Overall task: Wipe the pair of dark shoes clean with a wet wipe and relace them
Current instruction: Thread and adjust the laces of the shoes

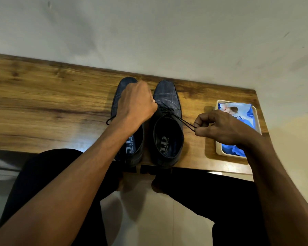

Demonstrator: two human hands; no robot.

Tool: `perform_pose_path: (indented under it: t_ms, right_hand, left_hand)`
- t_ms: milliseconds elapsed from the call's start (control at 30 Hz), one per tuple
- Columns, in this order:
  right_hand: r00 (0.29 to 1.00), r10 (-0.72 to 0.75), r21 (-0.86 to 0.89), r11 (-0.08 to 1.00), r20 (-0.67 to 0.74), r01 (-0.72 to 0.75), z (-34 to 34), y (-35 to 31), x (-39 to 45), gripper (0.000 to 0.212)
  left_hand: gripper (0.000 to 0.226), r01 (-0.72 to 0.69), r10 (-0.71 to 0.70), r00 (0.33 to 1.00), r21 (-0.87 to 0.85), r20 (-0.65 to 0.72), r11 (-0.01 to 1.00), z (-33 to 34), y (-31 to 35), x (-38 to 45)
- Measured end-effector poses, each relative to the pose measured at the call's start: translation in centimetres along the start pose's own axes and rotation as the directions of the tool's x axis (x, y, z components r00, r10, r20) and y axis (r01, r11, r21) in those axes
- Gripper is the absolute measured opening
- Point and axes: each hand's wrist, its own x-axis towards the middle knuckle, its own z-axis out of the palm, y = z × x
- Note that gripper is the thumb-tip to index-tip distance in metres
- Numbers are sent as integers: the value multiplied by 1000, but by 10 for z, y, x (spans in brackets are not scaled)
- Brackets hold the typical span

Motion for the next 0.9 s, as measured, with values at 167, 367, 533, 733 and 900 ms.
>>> perform_pose_path:
  t_ms: [167,367,533,733,900]
  right_hand:
    - [1000,20,-22,1000,22,-19,-1,1,3,6]
    - [998,-28,115,993,-62,35,-6,-4,-1,12]
    - [976,2,408,909,-219,89,-9,-14,2,21]
    - [981,-20,561,818,-195,128,-6,-38,17,26]
    - [984,-78,546,823,-159,153,0,-47,28,28]
  left_hand:
    - [14,7,-6,1000,-52,5,999,-2,-1,0]
    - [9,-71,72,997,-124,2,990,-8,-2,2]
    - [2,-176,181,983,-204,5,963,-9,2,2]
    - [38,-227,283,942,-278,180,933,-10,7,-2]
    - [12,-198,304,923,-385,237,901,-11,16,-8]
